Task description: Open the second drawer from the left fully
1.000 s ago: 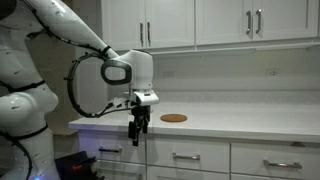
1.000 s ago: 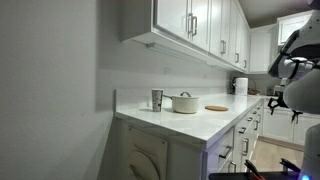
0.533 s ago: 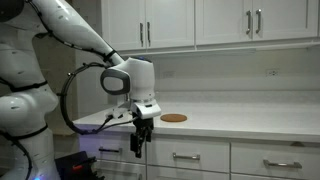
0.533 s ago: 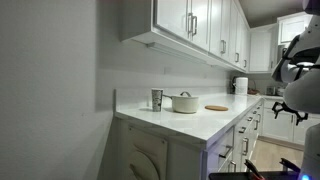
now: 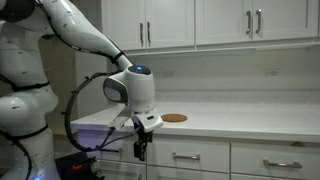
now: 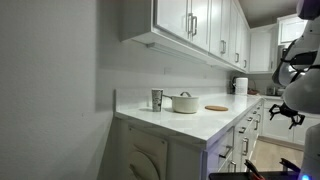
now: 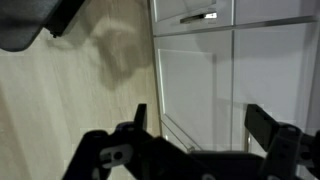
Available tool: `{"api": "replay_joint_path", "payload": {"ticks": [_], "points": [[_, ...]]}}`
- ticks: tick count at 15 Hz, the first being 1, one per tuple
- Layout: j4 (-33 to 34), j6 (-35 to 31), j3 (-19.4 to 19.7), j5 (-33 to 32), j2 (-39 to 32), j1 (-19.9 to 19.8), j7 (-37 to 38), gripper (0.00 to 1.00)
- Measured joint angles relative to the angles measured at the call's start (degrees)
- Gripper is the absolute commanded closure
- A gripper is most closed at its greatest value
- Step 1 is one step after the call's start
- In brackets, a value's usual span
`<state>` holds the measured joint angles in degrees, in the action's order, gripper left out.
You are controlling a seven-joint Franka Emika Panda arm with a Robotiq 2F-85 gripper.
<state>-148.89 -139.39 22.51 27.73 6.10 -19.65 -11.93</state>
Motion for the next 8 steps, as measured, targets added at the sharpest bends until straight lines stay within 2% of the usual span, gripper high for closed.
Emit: {"api": "replay_joint_path", "payload": {"ticks": [8], "points": [[2.7, -3.9, -0.5, 13.9, -6.3, 0.7, -15.6, 0.0]]}}
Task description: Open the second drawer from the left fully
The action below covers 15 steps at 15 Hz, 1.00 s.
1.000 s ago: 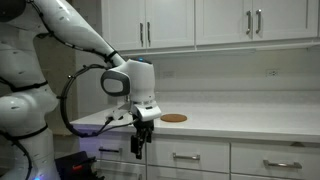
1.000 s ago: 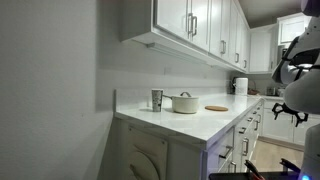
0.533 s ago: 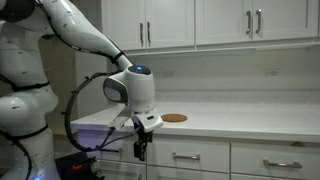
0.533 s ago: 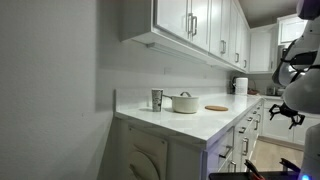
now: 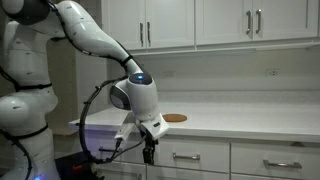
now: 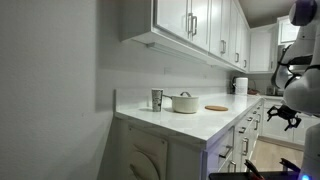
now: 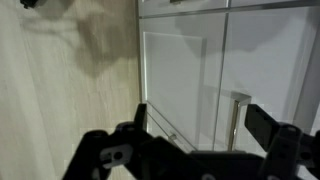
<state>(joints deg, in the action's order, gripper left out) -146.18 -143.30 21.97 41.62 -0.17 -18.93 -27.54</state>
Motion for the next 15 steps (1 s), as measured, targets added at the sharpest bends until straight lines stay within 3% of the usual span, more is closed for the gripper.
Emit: {"api": "replay_joint_path", "payload": {"ticks": [15], "points": [[13.3, -5.9, -11.0, 33.2, -19.5, 0.0, -24.2, 0.0]]}}
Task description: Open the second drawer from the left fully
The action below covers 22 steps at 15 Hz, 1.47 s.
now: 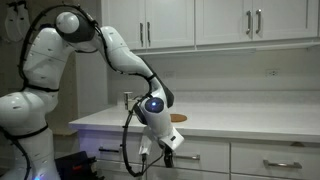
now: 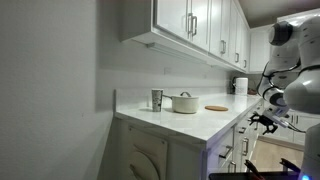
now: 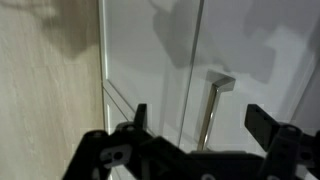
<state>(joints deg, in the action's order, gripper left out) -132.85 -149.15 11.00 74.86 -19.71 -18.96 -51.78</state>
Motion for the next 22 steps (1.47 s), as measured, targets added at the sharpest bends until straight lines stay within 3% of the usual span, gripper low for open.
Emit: {"api": "replay_joint_path", "payload": {"ticks": [8, 15, 22], "points": [[7.2, -3.0, -2.4, 15.0, -7.6, 0.0, -12.2, 0.0], [11.5, -3.1, -2.8, 17.6, -13.1, 0.0, -13.1, 0.0], [14.1, -3.1, -4.0, 21.7, -14.3, 0.1, -15.0, 0.0]]}}
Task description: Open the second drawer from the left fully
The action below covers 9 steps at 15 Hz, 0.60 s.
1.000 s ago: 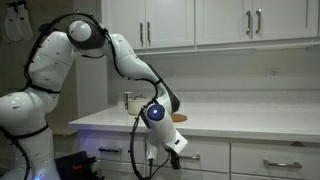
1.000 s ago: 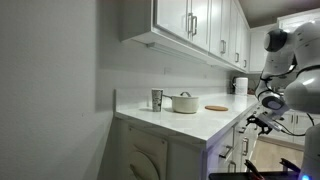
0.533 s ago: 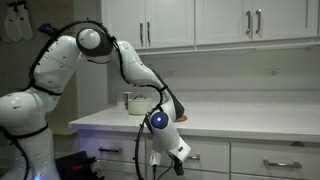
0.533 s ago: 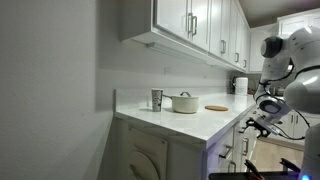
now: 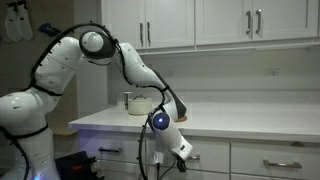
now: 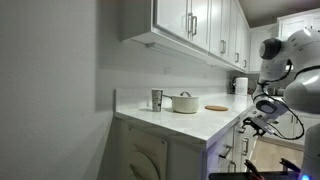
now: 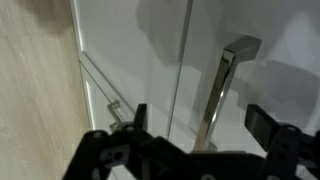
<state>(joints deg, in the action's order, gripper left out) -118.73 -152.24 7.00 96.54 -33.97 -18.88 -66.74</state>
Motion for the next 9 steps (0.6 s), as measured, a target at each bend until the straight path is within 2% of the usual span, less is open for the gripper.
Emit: {"api": "replay_joint_path", "payload": {"ticks": [5, 9], "points": [[1.0, -0.5, -0.4, 0.5, -0.1, 0.3, -0.6, 0.0], [1.6, -3.2, -0.4, -0.4, -1.4, 1.6, -0.6, 0.0]]}}
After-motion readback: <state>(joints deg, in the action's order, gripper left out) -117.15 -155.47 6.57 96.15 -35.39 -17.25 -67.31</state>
